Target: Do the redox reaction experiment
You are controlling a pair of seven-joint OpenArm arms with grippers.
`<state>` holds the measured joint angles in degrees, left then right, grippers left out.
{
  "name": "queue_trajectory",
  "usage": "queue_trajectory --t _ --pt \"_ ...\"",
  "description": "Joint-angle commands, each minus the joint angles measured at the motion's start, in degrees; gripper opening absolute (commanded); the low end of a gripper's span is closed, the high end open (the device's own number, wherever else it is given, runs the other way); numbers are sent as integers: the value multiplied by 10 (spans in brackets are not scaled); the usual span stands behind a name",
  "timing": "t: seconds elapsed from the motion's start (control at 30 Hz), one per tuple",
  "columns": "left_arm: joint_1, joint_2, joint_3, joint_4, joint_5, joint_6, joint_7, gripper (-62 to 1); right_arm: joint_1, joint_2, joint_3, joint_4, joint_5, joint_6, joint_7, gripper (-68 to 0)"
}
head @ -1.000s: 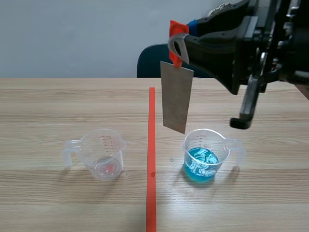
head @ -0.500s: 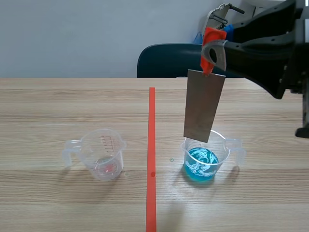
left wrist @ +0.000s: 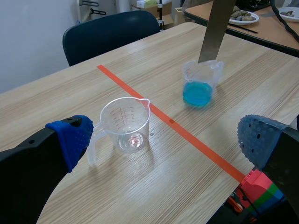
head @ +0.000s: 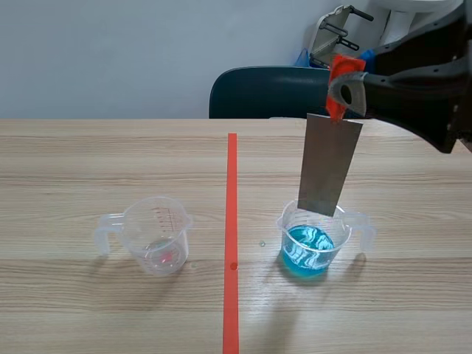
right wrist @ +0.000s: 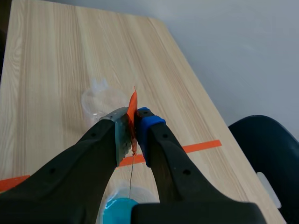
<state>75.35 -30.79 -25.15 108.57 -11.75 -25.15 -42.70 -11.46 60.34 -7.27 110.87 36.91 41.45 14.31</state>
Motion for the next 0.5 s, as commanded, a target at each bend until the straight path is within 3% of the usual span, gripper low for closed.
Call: queue_trajectory --t 0.0,0.47 --pt "1 2 3 5 -4 1 -8 14 7 5 14 0 8 12 11 -667" --pt "1 3 3 5 -4 1 -8 14 9 4 29 -4 9 13 11 -667"
